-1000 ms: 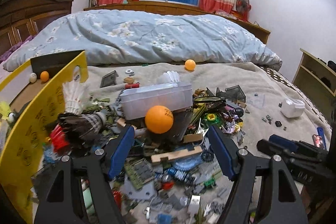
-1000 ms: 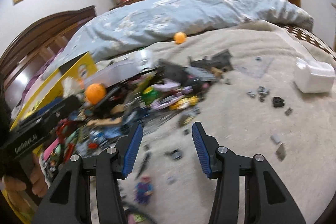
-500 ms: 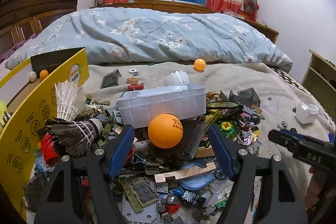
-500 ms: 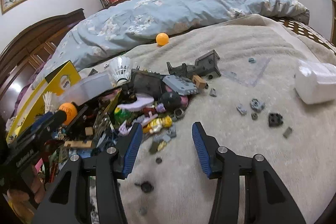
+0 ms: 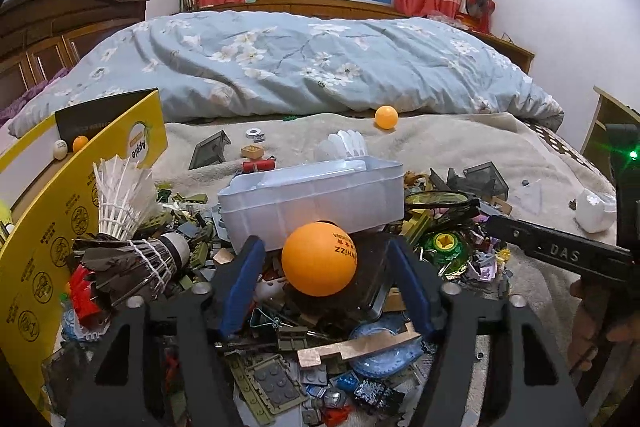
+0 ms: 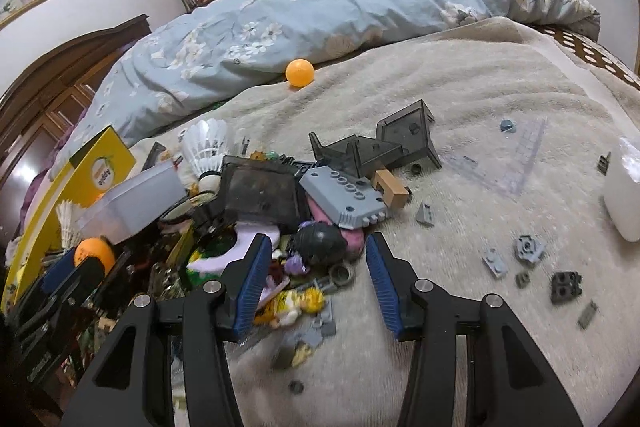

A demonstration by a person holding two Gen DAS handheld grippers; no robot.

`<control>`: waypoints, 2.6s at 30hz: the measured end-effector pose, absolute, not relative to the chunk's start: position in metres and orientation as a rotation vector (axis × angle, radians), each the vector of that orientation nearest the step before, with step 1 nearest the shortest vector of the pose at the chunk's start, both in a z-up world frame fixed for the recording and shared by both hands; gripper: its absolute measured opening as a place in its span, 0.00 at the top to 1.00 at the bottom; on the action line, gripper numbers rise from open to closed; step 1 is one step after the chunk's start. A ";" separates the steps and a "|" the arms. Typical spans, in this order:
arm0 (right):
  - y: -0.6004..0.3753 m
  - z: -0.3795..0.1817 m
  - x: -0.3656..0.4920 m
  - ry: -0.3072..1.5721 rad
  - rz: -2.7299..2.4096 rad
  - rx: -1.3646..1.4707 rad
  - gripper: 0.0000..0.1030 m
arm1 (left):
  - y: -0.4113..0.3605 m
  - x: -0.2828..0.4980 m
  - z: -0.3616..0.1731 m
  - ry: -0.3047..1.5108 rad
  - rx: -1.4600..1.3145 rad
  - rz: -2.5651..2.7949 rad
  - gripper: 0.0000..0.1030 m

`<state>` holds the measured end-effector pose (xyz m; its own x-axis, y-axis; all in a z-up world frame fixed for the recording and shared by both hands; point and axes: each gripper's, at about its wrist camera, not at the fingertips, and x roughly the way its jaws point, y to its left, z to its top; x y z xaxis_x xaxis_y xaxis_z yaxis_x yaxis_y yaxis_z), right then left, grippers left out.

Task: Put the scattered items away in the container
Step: 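Reach the left tool toward the orange ping-pong ball while the right tool approaches the black round piece, then grasp the orange ping-pong ball with the left tool while the right tool grasps the black round piece, then carry both held items over the yellow box and open both tools to drop them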

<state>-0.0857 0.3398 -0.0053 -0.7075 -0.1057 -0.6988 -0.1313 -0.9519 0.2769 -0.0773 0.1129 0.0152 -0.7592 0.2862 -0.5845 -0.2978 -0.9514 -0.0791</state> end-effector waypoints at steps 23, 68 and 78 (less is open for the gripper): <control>0.339 -0.022 -0.103 0.515 2.817 -1.186 0.54 | 0.111 -0.090 0.002 -0.029 -0.947 2.641 0.46; 0.355 0.001 -0.057 0.730 2.916 -1.009 0.68 | 0.116 -0.047 0.038 0.010 -0.831 2.639 0.62; 0.306 0.052 -0.003 0.753 3.104 -0.993 0.68 | 0.084 -0.005 0.074 0.016 -0.784 2.675 0.62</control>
<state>-0.0031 0.3058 0.0521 -0.8050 -0.3197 -0.4998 0.0553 -0.8792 0.4733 -0.0051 0.0842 0.0740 -0.7847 0.3295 -0.5250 -0.3358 -0.9379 -0.0866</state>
